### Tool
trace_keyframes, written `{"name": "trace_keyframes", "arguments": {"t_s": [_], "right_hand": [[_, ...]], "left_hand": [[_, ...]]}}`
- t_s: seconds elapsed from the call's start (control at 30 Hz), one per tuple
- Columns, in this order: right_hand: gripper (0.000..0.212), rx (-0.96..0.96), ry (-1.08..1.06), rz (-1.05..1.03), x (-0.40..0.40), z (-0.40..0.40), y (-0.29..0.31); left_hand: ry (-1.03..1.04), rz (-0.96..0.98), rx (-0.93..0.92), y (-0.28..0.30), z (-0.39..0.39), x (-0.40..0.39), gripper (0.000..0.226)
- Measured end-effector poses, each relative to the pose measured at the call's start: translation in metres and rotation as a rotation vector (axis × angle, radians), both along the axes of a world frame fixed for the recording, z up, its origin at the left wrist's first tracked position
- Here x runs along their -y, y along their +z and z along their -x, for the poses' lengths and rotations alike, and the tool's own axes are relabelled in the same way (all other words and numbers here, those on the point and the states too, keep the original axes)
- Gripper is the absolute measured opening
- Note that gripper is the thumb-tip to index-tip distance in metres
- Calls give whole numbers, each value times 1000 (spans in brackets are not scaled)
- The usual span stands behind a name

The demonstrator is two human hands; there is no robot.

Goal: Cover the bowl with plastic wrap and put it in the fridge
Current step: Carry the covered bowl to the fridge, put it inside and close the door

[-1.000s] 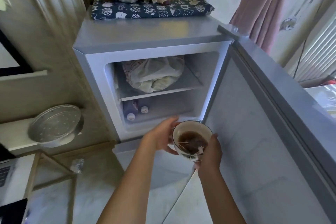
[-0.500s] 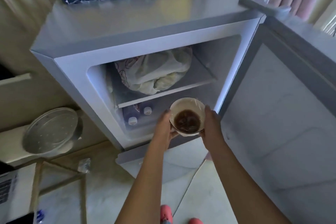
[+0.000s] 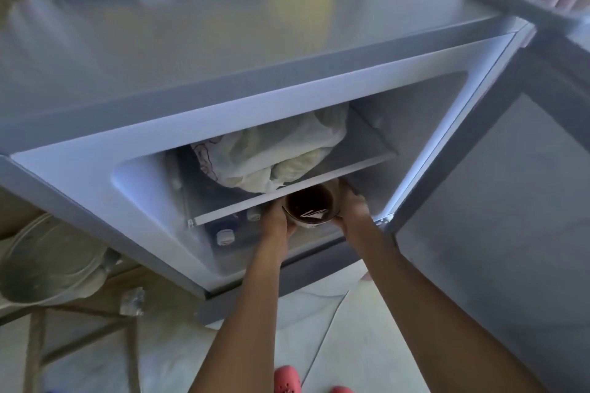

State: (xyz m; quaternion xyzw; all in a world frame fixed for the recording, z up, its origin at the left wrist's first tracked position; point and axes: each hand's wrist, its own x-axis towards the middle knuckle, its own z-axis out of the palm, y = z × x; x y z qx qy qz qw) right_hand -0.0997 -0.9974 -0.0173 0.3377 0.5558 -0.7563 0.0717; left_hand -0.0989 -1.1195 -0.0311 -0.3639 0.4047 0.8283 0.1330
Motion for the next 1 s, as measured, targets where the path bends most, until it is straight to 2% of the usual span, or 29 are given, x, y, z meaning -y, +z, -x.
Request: {"name": "trace_keyframes", "arguments": {"t_s": [0.13, 0.3, 0.4, 0.47, 0.57, 0.7, 0.83, 0.9, 1.0], "right_hand": [[12, -43, 98, -87, -1, 14, -8], [30, -98, 98, -28, 5, 23, -13], [24, -109, 165, -38, 6, 27, -14], [18, -101, 125, -51, 5, 28, -19], [16, -106, 109, -81, 5, 31, -29], [22, -101, 115, -130, 6, 35, -36], [22, -104, 158, -240, 7, 38, -45], [16, -97, 119, -253, 6, 36, -39], [21, -94, 107, -219, 9, 37, -39]], "left_hand": [[39, 23, -51, -10, 9, 3, 13], [27, 74, -155, -14, 14, 5, 24], [12, 63, -183, -17, 16, 6, 25], [11, 45, -184, -21, 18, 6, 26], [43, 17, -128, -31, 18, 6, 25], [135, -4, -67, -34, 14, -3, 35], [271, 192, 21, -40, 9, -11, 14], [285, 307, 109, -40, 2, -17, 22], [346, 146, 135, -30, -8, -33, 29]]}}
